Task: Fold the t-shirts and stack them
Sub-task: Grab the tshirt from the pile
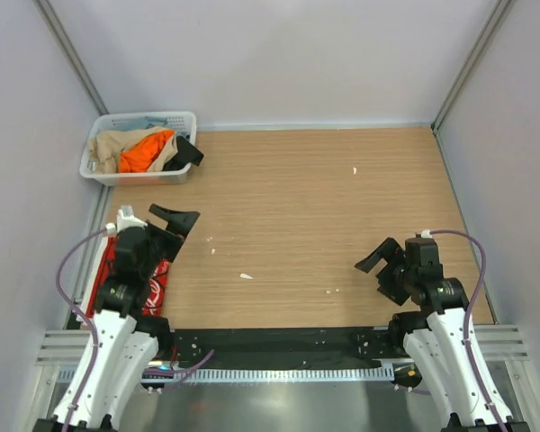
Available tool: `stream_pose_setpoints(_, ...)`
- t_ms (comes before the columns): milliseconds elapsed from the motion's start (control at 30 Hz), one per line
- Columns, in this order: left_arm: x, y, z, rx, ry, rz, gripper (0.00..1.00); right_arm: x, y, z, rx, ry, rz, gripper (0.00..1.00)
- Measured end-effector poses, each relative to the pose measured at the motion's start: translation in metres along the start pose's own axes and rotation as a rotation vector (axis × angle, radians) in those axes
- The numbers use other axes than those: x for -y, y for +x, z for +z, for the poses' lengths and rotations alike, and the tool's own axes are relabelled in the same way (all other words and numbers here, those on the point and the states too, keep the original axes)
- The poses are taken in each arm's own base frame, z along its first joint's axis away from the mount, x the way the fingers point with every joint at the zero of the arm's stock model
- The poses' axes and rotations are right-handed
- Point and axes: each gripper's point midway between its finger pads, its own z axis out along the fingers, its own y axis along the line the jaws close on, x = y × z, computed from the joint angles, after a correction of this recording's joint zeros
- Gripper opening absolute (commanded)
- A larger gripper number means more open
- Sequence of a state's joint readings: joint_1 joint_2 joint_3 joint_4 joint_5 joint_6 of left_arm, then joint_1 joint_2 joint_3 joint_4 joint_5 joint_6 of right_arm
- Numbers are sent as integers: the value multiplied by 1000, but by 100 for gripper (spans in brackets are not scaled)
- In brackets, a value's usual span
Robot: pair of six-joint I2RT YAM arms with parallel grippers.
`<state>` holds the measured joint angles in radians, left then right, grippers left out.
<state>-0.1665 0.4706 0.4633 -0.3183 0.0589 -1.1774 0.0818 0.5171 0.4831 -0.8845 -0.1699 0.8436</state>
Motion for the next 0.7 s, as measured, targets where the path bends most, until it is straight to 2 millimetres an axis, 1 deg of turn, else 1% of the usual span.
stream_pose_setpoints(33,3,-9,5,11,-54,21,100,2,0,-4,-3,21,3,100)
stream_pose_setpoints(67,9,-18,9,21,-89,47,100,3,0,-8,-8,39,6,100)
stream_pose_setpoints(133,27,-37,22,36,-145,131,100,-2,-5,-19,-9,60,-2,100)
stream_pose_setpoints(167,38,-48,29,51,-154,170,100,-9,-10,-26,-3,56,-16,100)
stream_pose_setpoints(200,48,-61,39,69,-165,216,100,-15,-15,-31,0,52,-28,100)
stream_pose_setpoints(233,55,-74,49,85,-178,255,100,-22,-20,-37,5,46,-43,100)
stream_pose_setpoints(267,60,-88,59,106,-192,283,98,-36,-30,-45,17,25,-77,100)
stream_pose_setpoints(300,63,-106,70,133,-214,308,97,-41,-33,-47,20,20,-88,100)
stream_pose_setpoints(333,58,-124,81,147,-248,329,95,-46,-38,-50,23,15,-106,100)
stream_pose_setpoints(367,57,-143,91,168,-272,343,86,-51,-42,-52,26,12,-123,100)
stream_pose_setpoints(400,53,-170,105,200,-305,354,82,-55,-46,-54,26,13,-142,100)
stream_pose_setpoints(433,45,-190,116,213,-338,362,80,-56,-48,-54,23,18,-158,100)
stream_pose_setpoints(467,38,-212,128,221,-369,364,76,-56,-49,-54,20,23,-170,100)
stream_pose_setpoints(500,31,-233,140,231,-390,364,75,-55,-50,-53,16,35,-185,100)
stream_pose_setpoints(533,22,-250,153,225,-408,367,75,-53,-50,-52,12,44,-192,100)
stream_pose_setpoints(600,7,-279,178,217,-438,385,75,-48,-50,-51,3,71,-208,100)
stream_pose_setpoints(633,-3,-287,190,205,-453,395,75,-46,-50,-50,1,79,-214,100)
stream_pose_setpoints(667,-11,-292,201,192,-462,409,68,-45,-50,-49,0,86,-218,100)
stream_pose_setpoints(700,-18,-292,210,174,-472,413,65,-44,-51,-48,-5,98,-224,100)
